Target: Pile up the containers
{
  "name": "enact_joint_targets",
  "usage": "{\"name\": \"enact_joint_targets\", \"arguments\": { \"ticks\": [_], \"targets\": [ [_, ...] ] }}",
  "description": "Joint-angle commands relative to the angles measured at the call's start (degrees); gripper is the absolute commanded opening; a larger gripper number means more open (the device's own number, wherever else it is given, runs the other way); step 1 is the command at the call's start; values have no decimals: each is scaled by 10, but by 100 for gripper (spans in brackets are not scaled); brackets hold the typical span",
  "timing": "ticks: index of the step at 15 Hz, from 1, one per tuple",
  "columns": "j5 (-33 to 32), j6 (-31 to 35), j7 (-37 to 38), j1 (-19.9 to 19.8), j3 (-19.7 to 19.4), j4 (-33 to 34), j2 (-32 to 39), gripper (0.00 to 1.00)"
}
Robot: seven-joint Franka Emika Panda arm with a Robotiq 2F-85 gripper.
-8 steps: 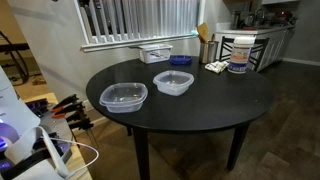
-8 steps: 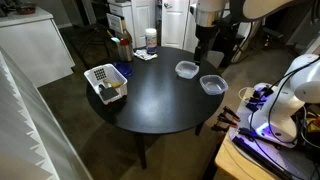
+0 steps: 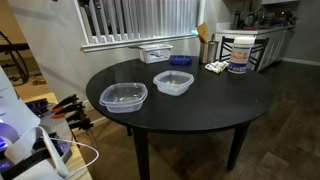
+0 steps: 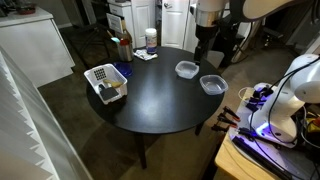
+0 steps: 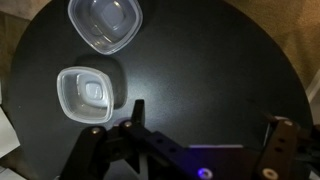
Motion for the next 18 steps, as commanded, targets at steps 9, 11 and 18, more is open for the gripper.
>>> {"name": "enact_joint_targets", "arguments": {
  "ticks": [9, 11, 18],
  "targets": [
    [14, 80, 37, -18, -106, -98, -37, 100],
    [17, 128, 55, -35, -129, -127, -39, 100],
    [16, 308, 108, -90, -151, -178, 18, 100]
  ]
}}
